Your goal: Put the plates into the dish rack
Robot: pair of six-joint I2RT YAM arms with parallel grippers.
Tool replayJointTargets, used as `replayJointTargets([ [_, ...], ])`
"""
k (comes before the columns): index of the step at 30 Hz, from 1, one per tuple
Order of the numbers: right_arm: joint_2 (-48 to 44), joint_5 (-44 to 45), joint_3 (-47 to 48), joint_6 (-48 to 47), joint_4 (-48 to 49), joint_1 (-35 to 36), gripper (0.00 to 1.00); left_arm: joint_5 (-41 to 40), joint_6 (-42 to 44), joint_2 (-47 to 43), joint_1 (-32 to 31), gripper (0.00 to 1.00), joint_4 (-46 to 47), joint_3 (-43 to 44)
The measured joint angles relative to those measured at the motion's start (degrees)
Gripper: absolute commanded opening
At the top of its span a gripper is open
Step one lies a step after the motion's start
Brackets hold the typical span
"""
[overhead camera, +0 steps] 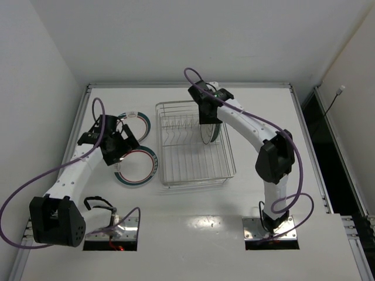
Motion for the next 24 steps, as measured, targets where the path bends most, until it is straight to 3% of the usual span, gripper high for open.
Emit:
replayJointTargets([
  [2,-0.4,-1.7,-1.3,-0.5,1.6,0.0,0.52,-1.0,-0.7,0.0,2.8,1.00,-0.4,-1.9],
  [6,-3.0,-3.9,-3.1,-1.6,3.1,0.0,0.60,0.0,-1.7,0.0,8.1,1.00,-0.9,-5.9],
  [18,-19.4,-10.4,-5.8,-5.7,12.8,0.1,0.62,7.8,-4.3,-4.0,21.6,1.00,3.1,-18.9],
  [23,-20.2,-12.5,-10.5,-5.9,14.6,0.1,0.62,11.1,-5.4,-6.7,23.0,0.88,5.2,-24.5],
  [24,-20.2,-12.9,-11.4,-5.9,14.6,0.1,0.62,11.4,-5.6,-7.0,23.0,0.81,5.3,-24.8],
])
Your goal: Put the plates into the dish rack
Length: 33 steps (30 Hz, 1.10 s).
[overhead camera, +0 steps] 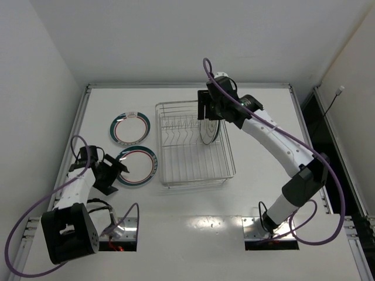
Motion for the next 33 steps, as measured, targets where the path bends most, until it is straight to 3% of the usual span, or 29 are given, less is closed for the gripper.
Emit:
replayJointTargets([
  [1,0.0,-0.3,-0.7,0.0,0.0,0.0,0.62,0.5,-0.3,-0.3,0.0,0.65,0.4,-0.4],
  [2,0.0,-0.5,-1.1,0.0,0.0,0.0,0.62,1.0,-0.8,-0.5,0.0,0.56,1.0,-0.7],
  [5,-0.3,-0.8,-2.3,0.0,0.0,0.0,0.63,2.8,-0.6,-0.5,0.0,0.36,2.8,-1.2],
  [12,-2.9,-0.7,-4.7,0.0,0.3,-0.2,0.63,5.3,-0.7,-0.2,0.1,0.35,6.5,-3.5],
  [21,-5.2,-0.4,-7.0,0.0,0.6,-0.4,0.63,8.7,-0.9,3.1,0.2,0.51,9.0,-6.9],
  [29,-5.2,-0.5,-7.4,0.0,0.7,-1.0,0.63,9.0,-0.9,2.7,0.2,0.50,9.9,-6.9],
  [33,-5.3,-0.6,-7.4,-0.1,0.7,-1.4,0.63,8.9,-0.8,2.7,0.2,0.41,10.5,-7.0],
])
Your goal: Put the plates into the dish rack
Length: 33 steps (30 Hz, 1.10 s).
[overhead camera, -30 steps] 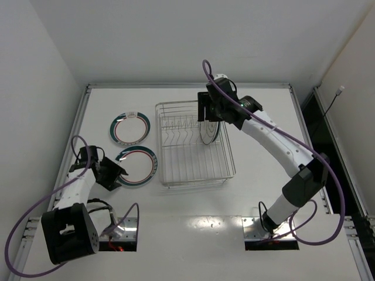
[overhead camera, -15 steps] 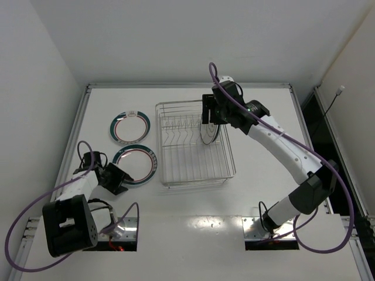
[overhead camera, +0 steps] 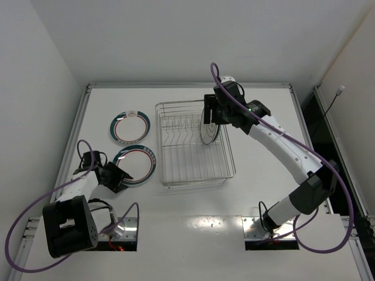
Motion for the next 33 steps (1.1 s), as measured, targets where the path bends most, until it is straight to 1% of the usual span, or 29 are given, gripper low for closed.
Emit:
replayJointTargets([
  [1,0.0,0.0,0.0,0.0,0.0,-0.1,0.63,-0.1,0.1,0.0,0.0,0.31,0.1,0.0],
  [4,0.0,-0.2,0.0,0.0,0.0,-0.6,0.63,-0.1,0.0,0.2,0.0,0.18,0.8,-0.2],
  [5,0.0,-0.3,0.0,-0.1,0.0,-0.8,0.63,0.0,0.0,0.3,0.0,0.11,1.1,-0.4],
  [7,0.0,-0.3,0.0,-0.2,0.0,-1.0,0.63,1.1,-0.6,0.3,0.1,0.01,2.0,-0.4],
  [10,0.0,-0.3,0.0,-0.2,0.0,-1.3,0.63,3.5,-0.5,0.3,0.3,0.00,4.0,-0.4],
  [13,-0.2,-0.3,0.0,-0.2,0.0,-1.6,0.63,4.4,-0.5,-0.5,0.3,0.00,4.0,-0.5],
  [18,-0.9,-0.7,-0.1,-0.2,0.2,-1.7,0.63,5.5,-0.2,-6.1,0.3,0.00,1.4,0.5],
  [21,-1.6,-1.6,-0.9,-0.2,1.3,-1.7,0.63,5.0,0.0,-9.4,0.3,0.00,-2.3,4.8],
  [24,-2.3,-3.9,-2.1,-0.4,2.6,-1.7,0.63,3.3,1.3,-10.8,0.3,0.00,-5.7,12.5],
  [28,-3.0,-12.4,-4.2,-1.8,7.4,-1.8,0.63,0.8,4.6,-10.7,0.3,0.00,-7.4,23.9],
  [31,-4.4,-22.4,-7.7,-1.9,14.0,-2.0,0.64,0.3,7.2,-10.2,0.3,0.00,-7.8,31.2],
  [33,-4.9,-30.3,-9.8,-1.2,18.5,-2.3,0.64,1.6,8.5,-9.3,-0.2,0.00,-7.1,35.0],
])
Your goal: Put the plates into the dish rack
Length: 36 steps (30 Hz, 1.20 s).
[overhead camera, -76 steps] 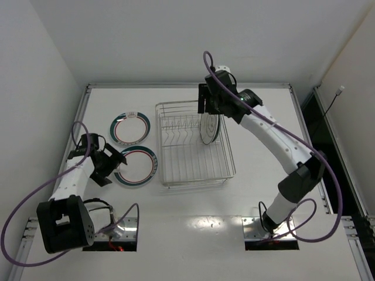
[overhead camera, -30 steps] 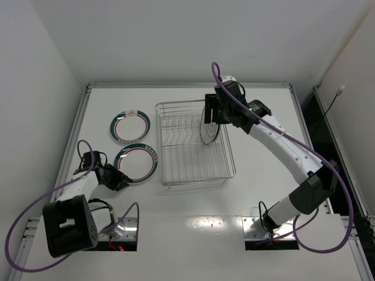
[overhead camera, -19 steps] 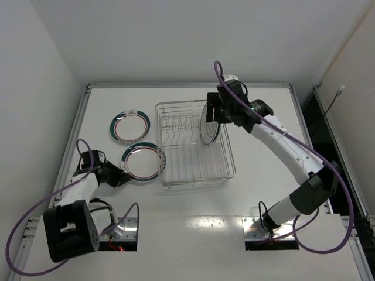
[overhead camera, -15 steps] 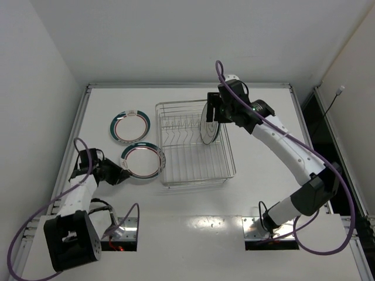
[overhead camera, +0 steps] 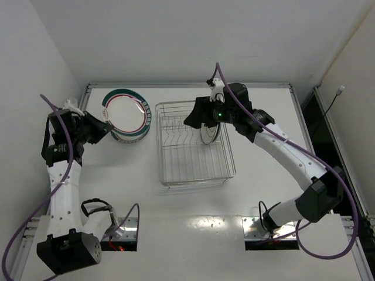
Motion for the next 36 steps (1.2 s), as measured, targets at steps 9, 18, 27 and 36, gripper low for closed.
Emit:
replayJointTargets([
  [9,0.1,-22.2,-6.8,9.2,20.5,-0.1,0.69,12.9,-1.0,2.9,-5.3,0.00,7.7,0.9],
  [18,0.6,-25.0,-9.2,11.8,25.8,-0.1,0.69,17.2,-2.5,2.9,-7.3,0.00,10.3,0.2],
  [27,1.0,-23.9,-10.9,11.7,24.9,-1.0,0.69,18.9,-3.1,3.0,-8.6,0.00,11.7,0.2],
  [36,2.0,-23.7,-16.0,15.3,29.9,-3.3,0.59,19.2,-7.0,3.5,-13.3,0.00,15.3,0.0],
])
